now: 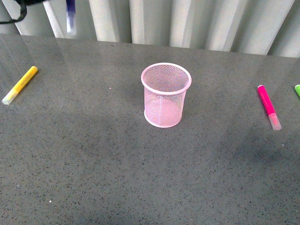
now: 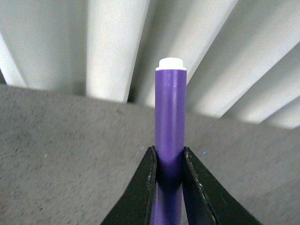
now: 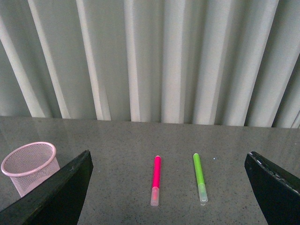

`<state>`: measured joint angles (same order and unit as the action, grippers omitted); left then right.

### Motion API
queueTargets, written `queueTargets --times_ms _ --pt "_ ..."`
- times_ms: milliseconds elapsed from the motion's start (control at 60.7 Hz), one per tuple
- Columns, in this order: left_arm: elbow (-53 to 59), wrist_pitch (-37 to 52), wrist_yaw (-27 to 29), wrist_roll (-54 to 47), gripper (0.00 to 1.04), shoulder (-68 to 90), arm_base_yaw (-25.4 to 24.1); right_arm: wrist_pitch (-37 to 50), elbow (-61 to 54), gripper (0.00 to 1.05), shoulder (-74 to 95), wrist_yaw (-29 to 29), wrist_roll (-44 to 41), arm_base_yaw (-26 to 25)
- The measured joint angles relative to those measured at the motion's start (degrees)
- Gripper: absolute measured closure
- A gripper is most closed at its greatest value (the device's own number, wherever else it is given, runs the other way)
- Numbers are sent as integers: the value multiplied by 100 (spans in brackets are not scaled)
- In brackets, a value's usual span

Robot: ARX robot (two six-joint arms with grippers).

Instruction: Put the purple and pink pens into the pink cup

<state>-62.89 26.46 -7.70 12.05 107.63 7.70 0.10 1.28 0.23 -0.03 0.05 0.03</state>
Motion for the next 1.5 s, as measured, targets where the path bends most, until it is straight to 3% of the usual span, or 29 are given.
queueTargets --times_ms 82,264,379,577,1500 --pt "964 1834 407 634 92 -258 448 0 0 7 0 0 -2 0" --pt "1617 3630 1091 975 92 245 1386 0 0 7 0 -2 -2 0" --pt "1561 3932 1668 1043 92 505 1685 0 0 7 0 2 -2 0" --pt "1515 4142 2083 1056 92 667 1862 0 0 7 0 0 -2 0" --pt "1408 4181 1821 1593 92 1394 2197 0 0 7 0 0 -2 0"
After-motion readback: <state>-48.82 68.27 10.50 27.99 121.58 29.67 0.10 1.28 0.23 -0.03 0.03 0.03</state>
